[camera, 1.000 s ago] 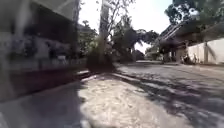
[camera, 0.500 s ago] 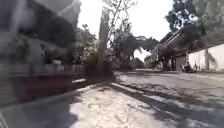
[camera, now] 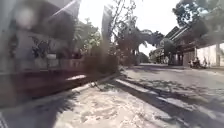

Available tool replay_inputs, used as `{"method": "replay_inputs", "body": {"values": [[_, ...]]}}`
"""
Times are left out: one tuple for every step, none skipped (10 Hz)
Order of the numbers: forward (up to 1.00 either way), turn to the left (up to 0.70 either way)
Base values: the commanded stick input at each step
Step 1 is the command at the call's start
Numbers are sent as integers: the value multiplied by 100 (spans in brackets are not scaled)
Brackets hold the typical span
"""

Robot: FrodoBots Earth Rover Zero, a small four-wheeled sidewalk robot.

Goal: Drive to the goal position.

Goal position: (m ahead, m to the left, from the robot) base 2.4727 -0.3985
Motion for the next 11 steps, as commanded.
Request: {"method": "replay_inputs", "body": {"values": [[100,0],[100,0],[100,0],[100,-40],[100,-40],[100,-40],[100,-40],[100,-40],[100,-40],[100,-40],[100,-40]]}}
